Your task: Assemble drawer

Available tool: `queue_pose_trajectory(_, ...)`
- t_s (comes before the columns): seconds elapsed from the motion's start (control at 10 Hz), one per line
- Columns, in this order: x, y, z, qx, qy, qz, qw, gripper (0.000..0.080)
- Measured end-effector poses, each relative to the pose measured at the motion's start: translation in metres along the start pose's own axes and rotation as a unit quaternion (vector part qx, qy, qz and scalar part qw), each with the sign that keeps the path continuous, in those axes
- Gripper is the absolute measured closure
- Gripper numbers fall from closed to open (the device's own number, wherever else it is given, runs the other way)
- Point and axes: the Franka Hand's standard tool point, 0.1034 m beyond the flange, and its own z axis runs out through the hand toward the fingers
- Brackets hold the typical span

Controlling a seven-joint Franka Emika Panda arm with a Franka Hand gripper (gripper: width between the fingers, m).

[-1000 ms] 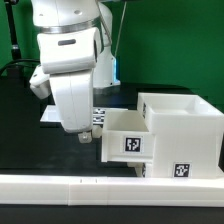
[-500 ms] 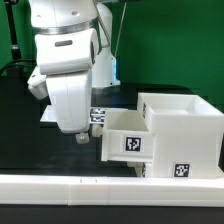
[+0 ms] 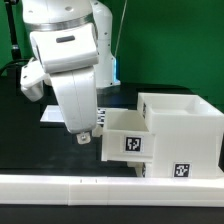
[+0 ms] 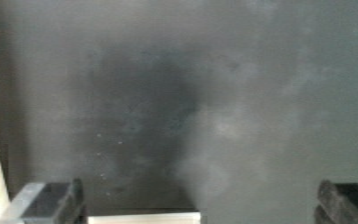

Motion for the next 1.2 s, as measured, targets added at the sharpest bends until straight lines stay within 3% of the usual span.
queue_pose_trajectory(0.4,-0.002,-0.001,0.001,0.001,0.0,0.001,1.0,0.0151)
queue_pose_trajectory(0.6,0.003,0.008,-0.004,-0.005,-0.002,-0.008,1.0,0.0151)
queue_pose_trajectory(1.2,0.057,0.017,0.007,0.001,-0.005,0.012,1.0,0.0151)
